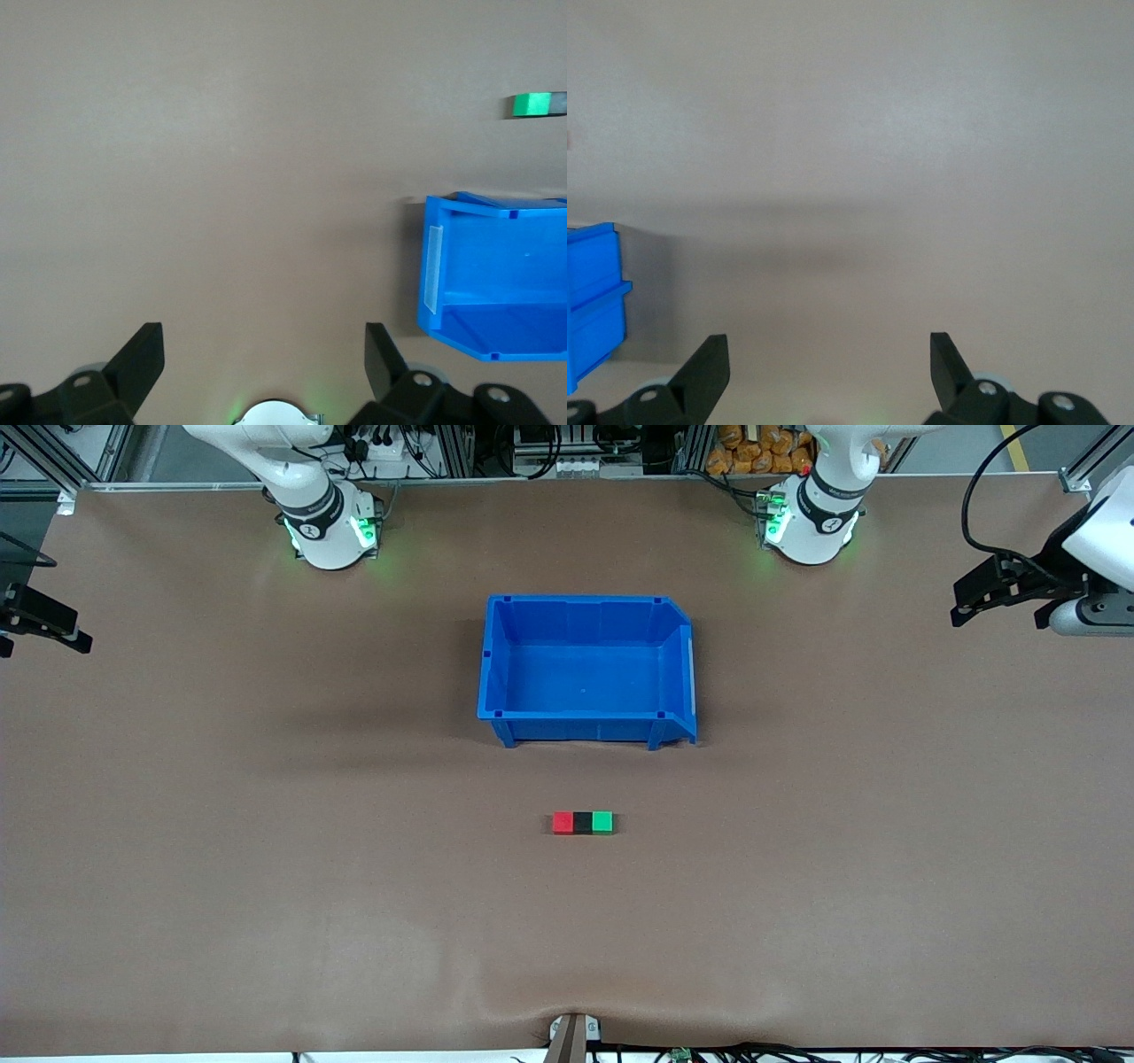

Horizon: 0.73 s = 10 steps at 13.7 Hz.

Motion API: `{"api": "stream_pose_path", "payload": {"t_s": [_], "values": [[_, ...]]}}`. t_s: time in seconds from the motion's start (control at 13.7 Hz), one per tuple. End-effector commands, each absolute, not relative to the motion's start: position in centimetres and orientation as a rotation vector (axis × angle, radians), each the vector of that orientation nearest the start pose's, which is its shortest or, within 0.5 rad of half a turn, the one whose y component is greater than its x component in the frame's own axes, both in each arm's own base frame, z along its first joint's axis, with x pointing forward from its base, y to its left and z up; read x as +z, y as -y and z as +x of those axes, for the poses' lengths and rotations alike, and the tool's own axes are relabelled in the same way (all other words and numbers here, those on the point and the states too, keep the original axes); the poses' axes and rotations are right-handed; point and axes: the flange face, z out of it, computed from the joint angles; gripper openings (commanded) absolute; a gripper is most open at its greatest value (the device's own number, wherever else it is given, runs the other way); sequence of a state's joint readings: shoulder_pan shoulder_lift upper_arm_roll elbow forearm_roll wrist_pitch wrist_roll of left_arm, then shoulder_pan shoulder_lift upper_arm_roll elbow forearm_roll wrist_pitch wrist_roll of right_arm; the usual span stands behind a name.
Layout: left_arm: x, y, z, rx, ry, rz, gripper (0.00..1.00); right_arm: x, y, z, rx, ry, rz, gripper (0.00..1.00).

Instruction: Attach green and red cubes to black cube

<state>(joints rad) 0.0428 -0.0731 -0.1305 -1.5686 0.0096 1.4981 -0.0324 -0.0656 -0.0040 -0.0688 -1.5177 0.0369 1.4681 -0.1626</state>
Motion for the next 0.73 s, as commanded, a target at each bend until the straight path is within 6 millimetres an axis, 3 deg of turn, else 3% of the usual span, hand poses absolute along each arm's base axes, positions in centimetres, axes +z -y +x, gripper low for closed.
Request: {"api": "stream_pose_path", "payload": {"t_s": [0.0, 0.15, 0.66], "values": [[66.6, 4.2, 51.6, -0.019, -0.097, -3.166, 1.0, 64.3, 6.5, 53.0, 0.068, 0.076, -3.112, 1.0], [66.7, 3.3, 51.7, -0.02, -0.074, -3.164, 1.0, 64.3, 6.5, 53.1, 0.071, 0.076, -3.112, 1.0], [66.6, 3.3, 52.0, -0.02, -0.076, -3.112, 1.0, 64.2, 6.7, 53.1, 0.073, 0.062, -3.113, 1.0]]}}
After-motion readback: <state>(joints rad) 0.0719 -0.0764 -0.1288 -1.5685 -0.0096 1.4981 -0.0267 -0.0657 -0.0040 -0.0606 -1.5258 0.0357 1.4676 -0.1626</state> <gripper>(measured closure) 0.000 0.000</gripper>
